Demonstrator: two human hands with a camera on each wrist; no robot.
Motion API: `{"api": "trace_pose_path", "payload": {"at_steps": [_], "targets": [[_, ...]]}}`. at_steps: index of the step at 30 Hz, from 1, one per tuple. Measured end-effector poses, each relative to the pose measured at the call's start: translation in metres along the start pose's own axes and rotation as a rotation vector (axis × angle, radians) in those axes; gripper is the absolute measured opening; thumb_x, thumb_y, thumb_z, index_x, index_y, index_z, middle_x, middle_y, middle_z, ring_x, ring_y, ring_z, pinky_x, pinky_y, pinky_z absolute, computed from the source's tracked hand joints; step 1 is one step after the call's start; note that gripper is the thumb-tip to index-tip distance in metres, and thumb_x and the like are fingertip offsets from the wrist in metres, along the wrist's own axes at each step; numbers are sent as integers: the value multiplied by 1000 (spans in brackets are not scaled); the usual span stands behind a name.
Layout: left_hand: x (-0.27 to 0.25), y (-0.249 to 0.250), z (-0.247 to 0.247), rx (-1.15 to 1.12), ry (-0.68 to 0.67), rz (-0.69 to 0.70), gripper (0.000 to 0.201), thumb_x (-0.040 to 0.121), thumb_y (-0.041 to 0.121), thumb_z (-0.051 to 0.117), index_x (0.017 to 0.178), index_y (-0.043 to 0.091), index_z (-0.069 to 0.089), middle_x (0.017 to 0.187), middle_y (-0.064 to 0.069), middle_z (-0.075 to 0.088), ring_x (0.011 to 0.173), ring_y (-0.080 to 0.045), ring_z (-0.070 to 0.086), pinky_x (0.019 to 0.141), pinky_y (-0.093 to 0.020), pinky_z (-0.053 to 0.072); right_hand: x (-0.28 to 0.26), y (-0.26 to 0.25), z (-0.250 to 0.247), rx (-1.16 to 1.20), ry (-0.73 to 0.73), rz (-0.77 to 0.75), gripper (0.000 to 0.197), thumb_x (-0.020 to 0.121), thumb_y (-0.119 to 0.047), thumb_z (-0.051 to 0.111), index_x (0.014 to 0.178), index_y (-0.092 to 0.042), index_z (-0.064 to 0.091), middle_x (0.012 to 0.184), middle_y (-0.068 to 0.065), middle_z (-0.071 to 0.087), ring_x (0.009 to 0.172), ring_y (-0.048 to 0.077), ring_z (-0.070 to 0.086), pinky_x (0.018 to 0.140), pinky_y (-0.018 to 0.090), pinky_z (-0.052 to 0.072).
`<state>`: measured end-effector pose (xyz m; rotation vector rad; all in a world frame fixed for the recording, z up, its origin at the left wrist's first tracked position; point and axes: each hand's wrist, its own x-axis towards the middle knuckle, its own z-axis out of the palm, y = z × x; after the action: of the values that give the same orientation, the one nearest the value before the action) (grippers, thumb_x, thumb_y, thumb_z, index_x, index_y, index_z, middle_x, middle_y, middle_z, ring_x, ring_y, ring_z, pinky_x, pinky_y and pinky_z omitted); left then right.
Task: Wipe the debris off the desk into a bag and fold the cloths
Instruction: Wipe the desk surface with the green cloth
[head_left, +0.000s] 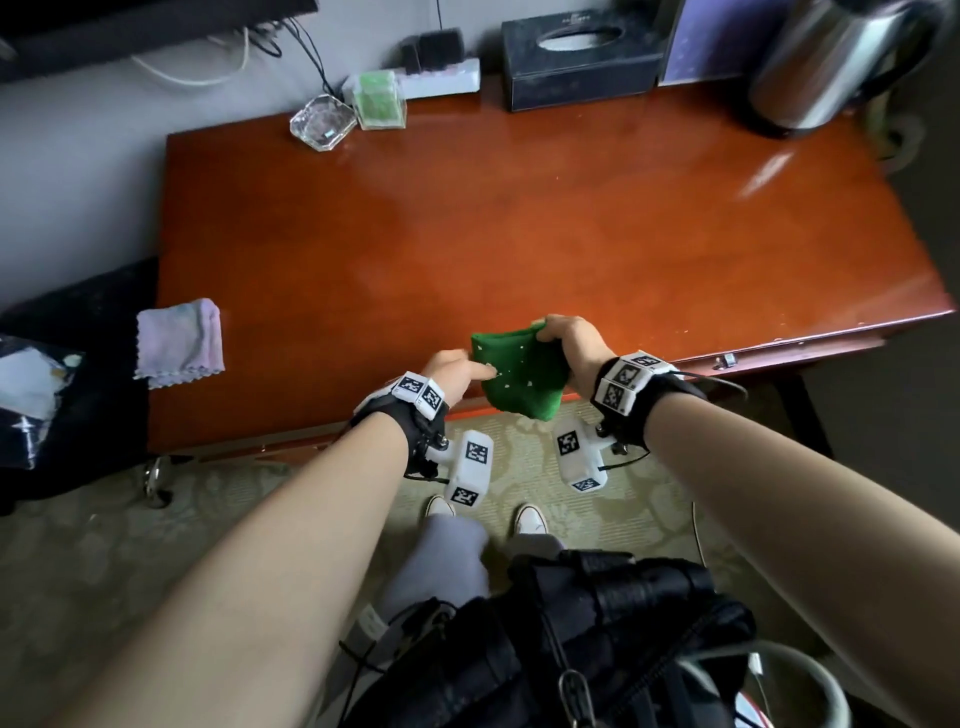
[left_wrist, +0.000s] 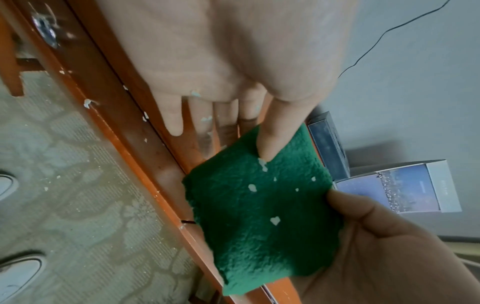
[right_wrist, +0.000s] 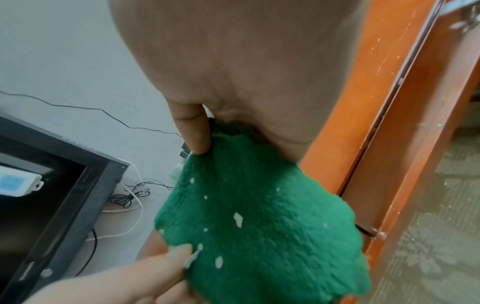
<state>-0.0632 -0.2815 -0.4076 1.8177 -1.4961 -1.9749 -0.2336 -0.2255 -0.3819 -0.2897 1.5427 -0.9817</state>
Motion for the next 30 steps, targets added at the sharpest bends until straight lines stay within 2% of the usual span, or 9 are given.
{"api": "trace_pose_path", "payload": {"at_steps": [2,5,7,10,15,18,21,25,30], "targets": [[2,-3,-9,-15,-19,12,30,70,31,77,93,12,73,99,-4,76,103,-24,70,99,-43,50,6,0,2,-18,-13,26,19,84,-1,45,71,-13,53,72,9,55,67,25,56,65,32,48],[5,-3,-25,3,-41,6,8,91,16,66,92,9,67,89,-6,74,74,-20,70,67,-26,55,14,0,10,-141,-46,73,12,81,0,53,82,-11,57,84,15,60,79,32,62,75,48,55],[9,-4,-37,35,-59,-21,5,95,14,62,96,9,61,91,-10,71,64,-17,67,56,-22,54,18,2,19,-293,-78,90,16,80,2,57,90,-10,56,90,18,61,81,34,63,69,45,57],[20,-9,-59,102,-58,-35,2,95,13,62,96,12,60,92,-12,69,65,-21,67,52,-23,54,25,5,38,-467,-86,101,20,81,4,60,98,-6,58,91,20,64,73,33,66,61,45,60],[44,-24,-108,362,43,74,10,89,18,70,81,18,64,90,-16,74,83,-33,71,77,-48,59,43,8,82,-580,-99,151,20,90,-6,59,109,-10,52,101,21,63,75,39,70,66,54,58],[54,-28,-134,518,147,102,10,86,25,74,86,19,66,82,-8,74,78,-28,68,66,-29,50,54,11,107,-545,-118,173,30,93,-4,54,121,-8,45,99,26,65,70,40,71,67,55,58],[61,-28,-153,670,218,125,17,85,28,75,98,20,67,84,1,68,76,-19,60,67,-22,38,63,16,127,-586,-117,159,39,93,-4,53,131,-7,44,83,22,70,69,36,72,65,52,59],[65,-37,-167,768,228,147,28,82,25,78,107,23,65,92,2,64,83,-19,58,72,-23,41,68,20,141,-629,-125,133,34,94,-2,48,128,-4,48,74,13,69,69,31,69,70,49,60],[59,-50,-163,828,348,229,41,82,16,77,116,27,57,119,-3,54,108,-25,58,88,-37,50,69,18,139,-671,-134,81,28,92,-3,49,120,-7,52,83,19,73,72,32,70,69,46,60]]}}
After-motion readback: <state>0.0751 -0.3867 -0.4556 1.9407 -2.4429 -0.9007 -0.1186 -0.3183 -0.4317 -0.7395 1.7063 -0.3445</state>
